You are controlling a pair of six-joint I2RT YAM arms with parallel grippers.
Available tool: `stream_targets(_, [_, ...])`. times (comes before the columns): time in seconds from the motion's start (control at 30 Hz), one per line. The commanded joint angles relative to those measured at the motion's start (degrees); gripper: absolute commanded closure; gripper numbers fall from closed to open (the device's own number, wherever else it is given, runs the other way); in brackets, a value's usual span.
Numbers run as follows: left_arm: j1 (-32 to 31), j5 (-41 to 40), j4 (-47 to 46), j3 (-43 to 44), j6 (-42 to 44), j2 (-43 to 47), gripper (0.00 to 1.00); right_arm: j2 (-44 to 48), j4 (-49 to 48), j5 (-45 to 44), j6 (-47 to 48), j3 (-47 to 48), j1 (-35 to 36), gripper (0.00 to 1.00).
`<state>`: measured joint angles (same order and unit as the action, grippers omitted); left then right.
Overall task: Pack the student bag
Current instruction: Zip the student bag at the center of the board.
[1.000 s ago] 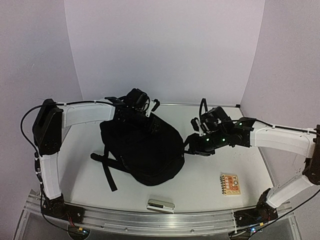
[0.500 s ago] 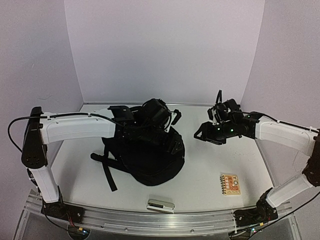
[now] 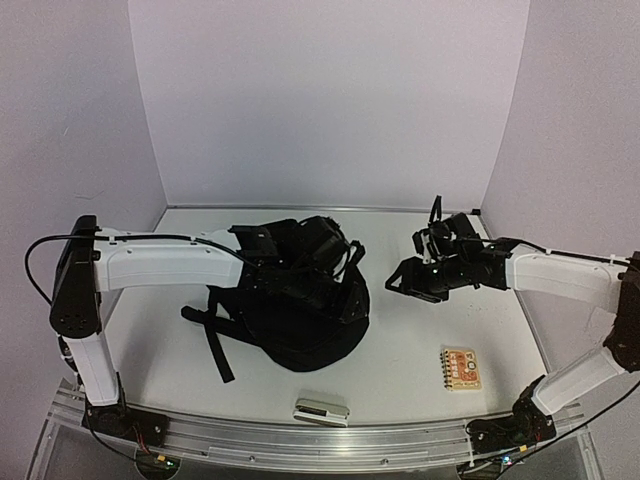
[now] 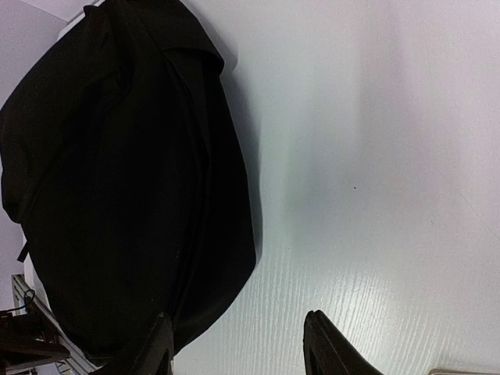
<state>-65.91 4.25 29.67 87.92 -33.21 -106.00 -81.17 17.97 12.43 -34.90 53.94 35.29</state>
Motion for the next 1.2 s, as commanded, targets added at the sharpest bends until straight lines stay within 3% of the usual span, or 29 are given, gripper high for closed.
stream_targets(0.0, [-0.28, 2.03, -1.73, 1.83, -0.12, -2.27, 0.6, 0.16, -2.75, 0.42, -0.7, -0.44, -0.24, 0.46])
stream_targets(0.43, [-0.29, 1.47, -1.53, 3.99, 0.76, -5.52, 0.71, -1.96, -4.56, 1.76, -0.79, -1.1, -0.17, 0.47])
stream_targets(0.6, [-0.26, 1.48, -1.85, 4.17, 1.09, -5.84, 0.82, -3.02, -5.81, 3.39, -1.38, -1.18, -0.19, 0.47])
stream_targets(0.73, [-0.28, 1.47, -1.99, 4.21, 1.39, -5.75, 0.99, -4.24, -7.4, 6.39, -1.89, -1.42, -0.18, 0.46])
stream_targets(1.17, [-0.28, 4.05, -3.92, 2.11, 2.97, -4.07, 1.0, -10.72, -22.84, 17.36, -9.99, -5.03, -0.05, 0.52])
